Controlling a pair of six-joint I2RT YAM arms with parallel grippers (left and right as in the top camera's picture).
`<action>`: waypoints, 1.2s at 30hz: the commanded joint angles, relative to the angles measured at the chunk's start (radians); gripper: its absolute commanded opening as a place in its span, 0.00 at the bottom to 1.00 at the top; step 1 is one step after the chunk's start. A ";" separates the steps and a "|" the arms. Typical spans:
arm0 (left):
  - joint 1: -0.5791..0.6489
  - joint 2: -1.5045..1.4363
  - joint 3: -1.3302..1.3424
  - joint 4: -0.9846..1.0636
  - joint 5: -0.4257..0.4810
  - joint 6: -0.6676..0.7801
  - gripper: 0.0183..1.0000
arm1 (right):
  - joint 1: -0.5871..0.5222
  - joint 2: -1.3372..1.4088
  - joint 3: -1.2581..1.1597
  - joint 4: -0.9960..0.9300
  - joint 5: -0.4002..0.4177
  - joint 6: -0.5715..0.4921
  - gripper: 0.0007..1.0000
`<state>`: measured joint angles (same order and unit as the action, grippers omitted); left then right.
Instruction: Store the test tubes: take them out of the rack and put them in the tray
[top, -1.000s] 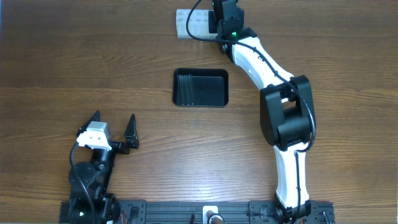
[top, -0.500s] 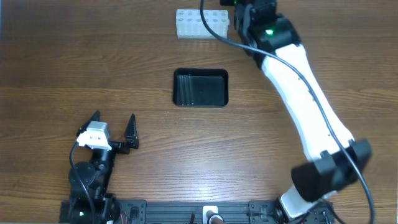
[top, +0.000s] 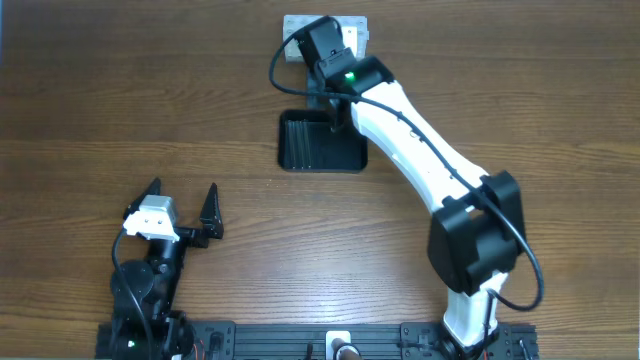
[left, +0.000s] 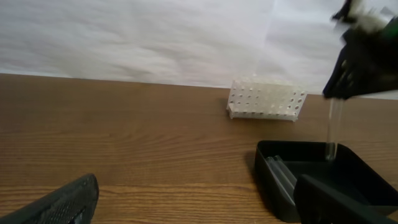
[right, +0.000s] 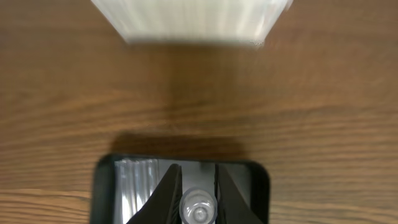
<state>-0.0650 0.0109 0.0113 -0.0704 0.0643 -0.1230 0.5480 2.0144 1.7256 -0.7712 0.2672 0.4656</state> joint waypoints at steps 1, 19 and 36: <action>0.005 -0.005 -0.005 -0.001 0.006 0.014 1.00 | 0.017 0.057 0.000 0.008 -0.005 0.035 0.09; 0.005 -0.005 -0.005 -0.001 0.006 0.014 1.00 | 0.053 0.122 -0.015 0.005 -0.087 0.039 0.42; 0.005 -0.005 -0.005 -0.001 0.006 0.014 1.00 | -0.039 -0.376 -0.105 0.097 0.175 -0.223 0.68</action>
<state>-0.0650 0.0109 0.0113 -0.0704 0.0643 -0.1230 0.5869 1.8164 1.6794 -0.7139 0.3481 0.3618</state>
